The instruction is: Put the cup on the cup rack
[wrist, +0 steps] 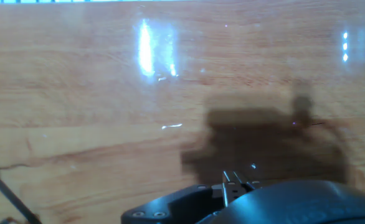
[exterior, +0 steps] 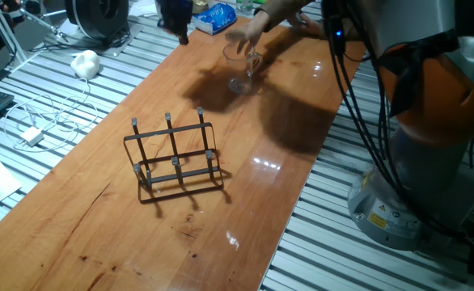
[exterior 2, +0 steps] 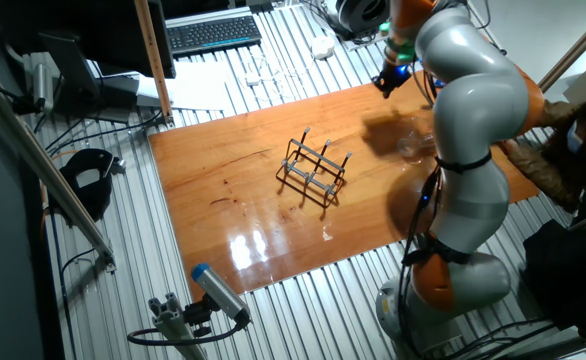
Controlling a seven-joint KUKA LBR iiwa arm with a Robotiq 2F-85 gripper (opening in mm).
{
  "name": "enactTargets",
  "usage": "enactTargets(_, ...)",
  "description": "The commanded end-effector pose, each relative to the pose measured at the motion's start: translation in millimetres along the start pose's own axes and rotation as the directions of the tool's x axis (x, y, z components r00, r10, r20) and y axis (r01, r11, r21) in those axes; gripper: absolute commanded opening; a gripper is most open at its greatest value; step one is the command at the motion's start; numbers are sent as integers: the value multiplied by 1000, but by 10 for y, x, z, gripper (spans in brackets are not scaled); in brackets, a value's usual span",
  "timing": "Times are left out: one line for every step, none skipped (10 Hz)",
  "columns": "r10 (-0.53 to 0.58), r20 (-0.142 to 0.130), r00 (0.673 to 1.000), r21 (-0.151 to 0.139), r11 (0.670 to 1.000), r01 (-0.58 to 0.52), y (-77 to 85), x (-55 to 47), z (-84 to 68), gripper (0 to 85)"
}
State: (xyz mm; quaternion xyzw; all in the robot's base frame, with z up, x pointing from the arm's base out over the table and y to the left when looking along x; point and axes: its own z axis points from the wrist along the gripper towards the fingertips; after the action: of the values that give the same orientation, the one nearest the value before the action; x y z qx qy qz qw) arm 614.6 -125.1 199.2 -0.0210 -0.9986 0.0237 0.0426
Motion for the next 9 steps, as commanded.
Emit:
enactTargets(10,4,1000,-3,1000,-10,59,64,33,0)
enactTargets(18,9,1000,8,1000,-18,152,181,64,0)
enactTargets(21,10,1000,17,1000,-21,194,246,74,0)
enactTargets(17,7,1000,23,1000,-17,190,267,70,0)
enactTargets(11,7,1000,25,1000,-11,152,272,61,0)
enactTargets(-9,17,1000,40,999,8,68,264,63,0)
enactTargets(-23,23,999,35,999,22,-38,230,72,0)
enactTargets(-40,28,999,33,999,39,-150,191,96,0)
enactTargets(-57,34,998,29,998,56,-264,153,122,0)
